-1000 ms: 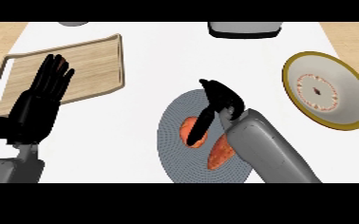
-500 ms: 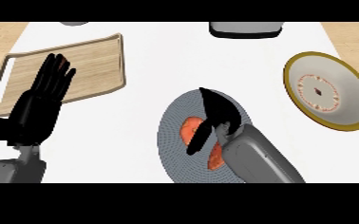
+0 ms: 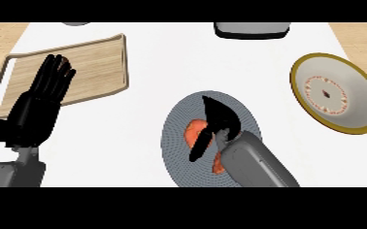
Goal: Pick the squash from the placemat and place it in the bowl
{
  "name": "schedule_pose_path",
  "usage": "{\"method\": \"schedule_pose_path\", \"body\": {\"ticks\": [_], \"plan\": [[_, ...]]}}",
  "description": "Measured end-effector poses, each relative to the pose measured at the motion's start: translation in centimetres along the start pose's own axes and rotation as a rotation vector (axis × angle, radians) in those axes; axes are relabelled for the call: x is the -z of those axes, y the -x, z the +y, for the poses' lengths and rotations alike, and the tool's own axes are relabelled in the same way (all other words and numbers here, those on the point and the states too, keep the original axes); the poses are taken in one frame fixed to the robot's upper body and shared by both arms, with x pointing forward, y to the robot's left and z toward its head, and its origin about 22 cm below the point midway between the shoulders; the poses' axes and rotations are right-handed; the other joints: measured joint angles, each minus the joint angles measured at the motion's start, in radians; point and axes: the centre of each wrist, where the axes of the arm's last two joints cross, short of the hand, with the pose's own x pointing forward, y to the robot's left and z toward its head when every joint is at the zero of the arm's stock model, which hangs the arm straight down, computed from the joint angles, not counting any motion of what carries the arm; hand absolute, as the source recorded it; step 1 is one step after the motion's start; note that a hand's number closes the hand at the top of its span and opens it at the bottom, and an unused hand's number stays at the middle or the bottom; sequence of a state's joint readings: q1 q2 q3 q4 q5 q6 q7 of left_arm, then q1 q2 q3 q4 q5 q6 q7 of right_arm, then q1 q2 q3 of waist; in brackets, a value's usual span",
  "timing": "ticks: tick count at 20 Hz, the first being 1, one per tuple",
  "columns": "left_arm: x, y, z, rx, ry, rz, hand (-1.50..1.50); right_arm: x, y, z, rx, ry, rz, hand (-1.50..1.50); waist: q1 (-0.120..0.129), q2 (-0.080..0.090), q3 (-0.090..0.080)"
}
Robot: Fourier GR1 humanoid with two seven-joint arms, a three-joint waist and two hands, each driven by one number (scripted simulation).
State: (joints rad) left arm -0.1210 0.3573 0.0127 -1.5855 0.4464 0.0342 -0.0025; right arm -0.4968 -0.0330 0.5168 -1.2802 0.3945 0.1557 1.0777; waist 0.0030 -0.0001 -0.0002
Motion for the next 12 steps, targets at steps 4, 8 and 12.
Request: {"method": "schedule_pose_path", "body": {"ticks": [4,8,12], "plan": [[0.2,0.0,-0.1,-0.001,0.0,0.001,0.0,1.0,0.4,0.6,-0.013,-0.017,0.029,-1.5,0.0,0.0,0.0],[0.1,0.5,-0.5,-0.001,-0.001,-0.003,0.0,2.3,0.5,0.2,-0.055,-0.009,0.033,1.5,0.003,-0.007,-0.003],[0.4,0.6,-0.8,-0.006,-0.003,-0.001,0.0,2.6,-0.2,0.2,-0.142,0.019,0.023,1.5,-0.001,-0.01,-0.007]]}}
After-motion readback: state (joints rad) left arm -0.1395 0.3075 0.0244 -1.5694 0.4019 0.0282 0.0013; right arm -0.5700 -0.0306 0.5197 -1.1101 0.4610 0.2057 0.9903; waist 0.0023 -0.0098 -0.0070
